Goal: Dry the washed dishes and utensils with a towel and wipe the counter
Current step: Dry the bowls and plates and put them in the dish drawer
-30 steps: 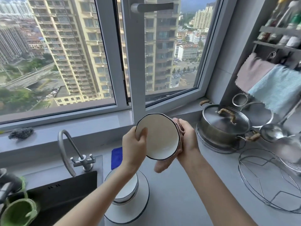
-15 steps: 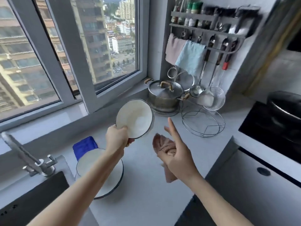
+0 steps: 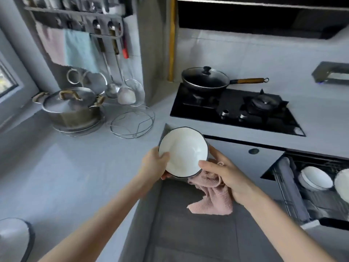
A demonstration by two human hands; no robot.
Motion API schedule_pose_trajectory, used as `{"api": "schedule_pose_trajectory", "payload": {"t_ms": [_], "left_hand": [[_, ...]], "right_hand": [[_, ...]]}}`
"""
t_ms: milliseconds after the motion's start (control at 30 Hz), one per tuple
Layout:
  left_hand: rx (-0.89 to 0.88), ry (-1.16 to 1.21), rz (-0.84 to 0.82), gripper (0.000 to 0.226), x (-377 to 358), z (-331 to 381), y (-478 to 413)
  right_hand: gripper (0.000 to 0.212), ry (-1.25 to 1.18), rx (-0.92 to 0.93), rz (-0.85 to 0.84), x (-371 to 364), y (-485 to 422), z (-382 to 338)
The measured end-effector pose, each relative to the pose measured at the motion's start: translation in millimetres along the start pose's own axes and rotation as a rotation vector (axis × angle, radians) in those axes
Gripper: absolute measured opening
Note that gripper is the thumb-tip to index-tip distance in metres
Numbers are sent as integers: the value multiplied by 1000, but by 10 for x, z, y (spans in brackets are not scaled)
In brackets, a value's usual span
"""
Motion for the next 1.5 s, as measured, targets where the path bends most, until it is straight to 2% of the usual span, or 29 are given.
{"api": "schedule_pose_trajectory", "payload": {"t_ms": [133, 300, 433, 567, 667, 733, 833, 1000, 1267, 1500], "left_hand": [[-46, -115, -247, 18, -1081, 415, -26], [3, -249, -541, 22, -2681, 844, 73], [46, -195, -540, 23, -3723, 1086, 91], [113, -167, -539, 23, -4436, 1162, 9], [174, -228, -561, 22, -4853, 1160, -114], [194, -277, -566, 22, -5104, 1177, -241], [210, -332, -574, 20, -5473, 1209, -447], [255, -414, -636, 13, -6160, 1283, -778], [338, -470, -637, 17, -7020, 1256, -1319], [498, -413, -562, 17, -7129, 1034, -1459]], "right_hand": [[75, -9, -68, 218, 1085, 467, 36], [79, 38, -122, 451, 2557, 1119, 103], [55, 140, -170, 591, 3589, 1582, 140], [62, 347, -228, 661, 4473, 1925, 286], [68, 458, -347, 727, 5064, 2091, 460], [80, 539, -433, 746, 5436, 2141, 600], [79, 745, -570, 691, 5883, 2122, 797], [75, 906, -710, 522, 6401, 1848, 1135], [66, 1114, -809, 172, 7061, 1343, 2226], [54, 1079, -995, 14, 7221, 1227, 3157]]}}
Point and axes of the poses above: each hand's wrist, its own y-axis away from the middle knuckle, its own x-axis out of the back of the hand, z = x × y, the point moved 1 cm from there along -y, towards the middle knuckle, and after that the axes turned 14 degrees about x, right-handed, at the moved point
